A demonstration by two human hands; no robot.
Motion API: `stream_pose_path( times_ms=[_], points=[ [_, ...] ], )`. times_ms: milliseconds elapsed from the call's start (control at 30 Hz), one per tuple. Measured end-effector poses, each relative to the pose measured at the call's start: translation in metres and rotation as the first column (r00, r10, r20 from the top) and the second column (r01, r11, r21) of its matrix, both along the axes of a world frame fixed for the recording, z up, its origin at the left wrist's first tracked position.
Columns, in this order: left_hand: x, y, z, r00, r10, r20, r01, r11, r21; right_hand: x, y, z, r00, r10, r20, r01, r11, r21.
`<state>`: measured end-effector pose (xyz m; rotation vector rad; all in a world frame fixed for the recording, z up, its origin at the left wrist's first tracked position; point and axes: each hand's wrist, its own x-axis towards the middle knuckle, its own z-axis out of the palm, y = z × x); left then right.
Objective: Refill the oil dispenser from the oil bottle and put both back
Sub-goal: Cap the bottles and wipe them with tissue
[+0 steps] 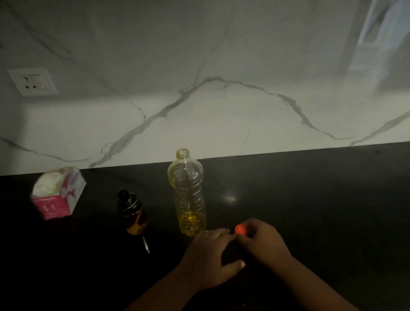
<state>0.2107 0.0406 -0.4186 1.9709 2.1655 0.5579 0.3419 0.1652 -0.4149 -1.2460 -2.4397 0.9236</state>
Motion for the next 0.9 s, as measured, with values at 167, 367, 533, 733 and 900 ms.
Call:
stream_pose_path(
  times_ms=[167, 367, 533, 733, 900],
  points=[
    [-0.013, -0.009, 0.050, 0.985, 0.069, 0.160, -0.160, 0.724, 0.671, -0.017, -0.001, 0.084, 0.905, 0.054, -0.421, -0.070, 0.997, -0.023],
    [-0.048, -0.001, 0.104, 0.884, 0.303, 0.356, -0.463, 0.677, 0.573, -0.061, -0.005, 0.169, 0.828, 0.231, -0.510, -0.096, 0.956, 0.277],
    [-0.075, 0.012, 0.116, 0.854, 0.375, 0.361, -0.486, 0.821, 0.298, -0.101, -0.008, 0.185, 0.887, 0.315, -0.338, -0.130, 0.872, 0.471],
    [-0.095, 0.024, 0.115, 0.871, 0.278, 0.404, -0.385, 0.898, 0.213, -0.122, -0.023, 0.164, 0.910, 0.317, -0.269, -0.139, 0.841, 0.522],
    [-0.108, 0.034, 0.110, 0.895, 0.220, 0.387, -0.307, 0.935, 0.178, -0.124, -0.032, 0.159, 0.893, 0.312, -0.325, -0.116, 0.857, 0.503]
  ],
)
